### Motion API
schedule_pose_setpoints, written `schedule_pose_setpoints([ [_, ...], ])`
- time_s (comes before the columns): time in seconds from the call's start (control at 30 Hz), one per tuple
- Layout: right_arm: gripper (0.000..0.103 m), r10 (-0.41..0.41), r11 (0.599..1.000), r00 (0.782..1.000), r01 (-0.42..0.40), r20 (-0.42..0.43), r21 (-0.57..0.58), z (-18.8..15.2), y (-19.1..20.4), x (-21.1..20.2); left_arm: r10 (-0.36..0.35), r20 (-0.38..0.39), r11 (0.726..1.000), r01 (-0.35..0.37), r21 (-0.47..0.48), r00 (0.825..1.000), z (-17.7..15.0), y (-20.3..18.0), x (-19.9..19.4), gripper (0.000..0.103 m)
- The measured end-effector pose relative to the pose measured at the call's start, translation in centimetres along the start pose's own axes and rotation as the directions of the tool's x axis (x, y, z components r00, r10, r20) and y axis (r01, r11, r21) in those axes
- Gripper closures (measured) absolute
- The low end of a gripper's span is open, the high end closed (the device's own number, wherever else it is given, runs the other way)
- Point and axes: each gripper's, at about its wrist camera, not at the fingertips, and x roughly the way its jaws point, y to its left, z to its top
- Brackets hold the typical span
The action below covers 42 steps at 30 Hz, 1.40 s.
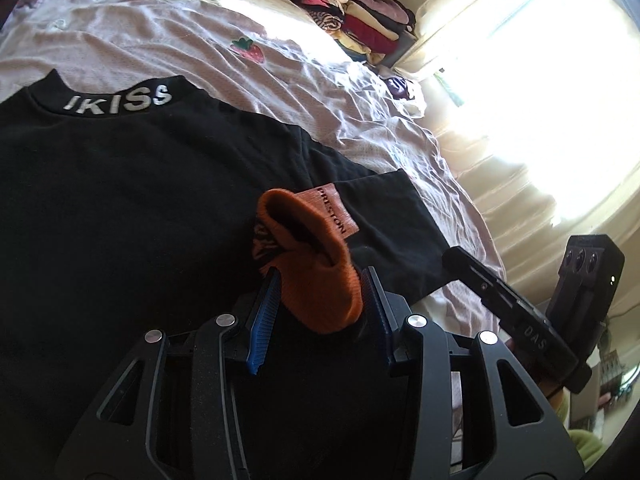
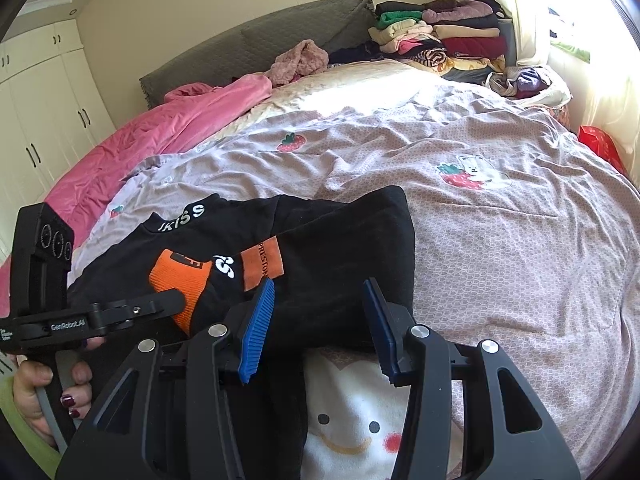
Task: Fold small clothes
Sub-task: 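Open the right gripper on the cuff while the left gripper closes on the same cuff, then drag the held cuff along the body with the left gripper and release it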
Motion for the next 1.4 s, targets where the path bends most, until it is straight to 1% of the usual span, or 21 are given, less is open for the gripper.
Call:
schedule_pose_setpoints([
  [0.13,0.058,0.003,1.000,1.000,-0.003,0.000,0.007,-0.1,-0.2,-0.1,0.030,-0.025,0.998,-0.032,-0.054,0.999,0.4,-0.1,2.0,0.069],
  [0.17,0.058,0.002,1.000,1.000,-0.002,0.001,0.007,-0.1,-0.1,-0.1,0.043,-0.020,0.997,-0.044,-0.056,0.999,0.4,-0.2,2.1,0.076],
  [0.2,0.058,0.002,1.000,1.000,-0.002,0.002,0.008,-0.1,-0.2,-0.2,0.055,-0.009,0.997,-0.055,-0.054,0.998,0.4,-0.4,1.9,0.085],
  [0.23,0.058,0.002,1.000,1.000,-0.002,0.003,0.009,-0.1,-0.1,-0.3,0.059,-0.002,0.997,-0.059,-0.052,0.998,0.4,-0.4,1.7,0.099],
  [0.27,0.058,0.002,1.000,1.000,-0.002,0.003,0.008,-0.1,-0.1,-0.3,0.076,0.021,0.996,-0.075,-0.053,0.997,0.5,-0.4,1.0,0.099],
  [0.33,0.058,0.004,1.000,1.000,-0.004,0.006,0.001,-0.1,0.1,-0.4,0.085,0.058,0.995,-0.082,-0.057,0.995,0.9,-0.2,-0.2,0.100],
  [0.37,0.058,0.007,1.000,1.000,-0.007,0.007,0.000,-0.1,0.3,-0.3,0.090,0.088,0.995,-0.085,-0.060,0.992,1.2,0.0,-1.4,0.100],
  [0.43,0.058,0.012,1.000,1.000,-0.012,0.007,-0.005,-0.1,0.7,-0.2,0.120,0.136,0.992,-0.115,-0.046,0.983,1.8,-0.1,-3.2,0.100],
  [0.47,0.058,0.014,1.000,1.000,-0.014,0.007,-0.011,-0.1,1.0,-0.2,0.145,0.162,0.989,-0.141,-0.032,0.976,2.1,-0.2,-4.2,0.100],
  [0.5,0.058,0.020,1.000,1.000,-0.020,0.005,-0.017,-0.1,1.3,-0.1,0.179,0.189,0.984,-0.179,-0.016,0.966,2.5,-0.3,-5.5,0.100],
  [0.57,0.058,0.026,0.999,1.000,-0.026,0.003,-0.032,-0.1,2.0,0.0,0.226,0.231,0.973,-0.231,-0.006,0.946,2.9,0.0,-7.5,0.100],
  [0.63,0.058,0.034,0.998,0.999,-0.035,-0.002,-0.043,-0.1,2.7,0.3,0.267,0.250,0.961,-0.276,0.000,0.931,3.1,0.5,-8.9,0.100],
  [0.7,0.058,0.043,0.997,0.999,-0.044,-0.008,-0.058,-0.1,3.4,0.5,0.310,0.257,0.946,-0.323,0.009,0.915,3.0,1.3,-9.7,0.100],
  [0.77,0.058,0.050,0.996,0.999,-0.051,-0.015,-0.076,-0.2,4.2,0.8,0.340,0.260,0.936,-0.353,0.006,0.904,2.7,2.1,-10.2,0.099],
  [0.9,0.058,0.061,0.993,0.998,-0.064,-0.031,-0.103,-0.4,5.6,1.3,0.374,0.249,0.925,-0.378,-0.035,0.893,1.7,4.8,-10.9,0.099],
  [1.07,0.058,0.061,0.988,0.997,-0.067,-0.043,-0.138,-0.6,7.1,1.9,0.393,0.238,0.919,-0.387,-0.074,0.888,0.6,6.8,-11.8,0.098],
  [1.17,0.058,0.063,0.985,0.997,-0.070,-0.046,-0.157,-0.6,8.0,2.1,0.414,0.243,0.910,-0.400,-0.105,0.877,0.3,7.6,-12.8,0.097],
  [1.3,0.058,0.065,0.981,0.997,-0.072,-0.045,-0.178,-0.4,8.9,2.3,0.426,0.256,0.903,-0.390,-0.178,0.868,-0.3,9.7,-14.7,0.097],
  [1.4,0.057,0.068,0.980,0.997,-0.074,-0.041,-0.184,-0.3,9.2,2.3,0.429,0.250,0.896,-0.374,-0.241,0.868,-0.6,11.6,-15.7,0.097],
])
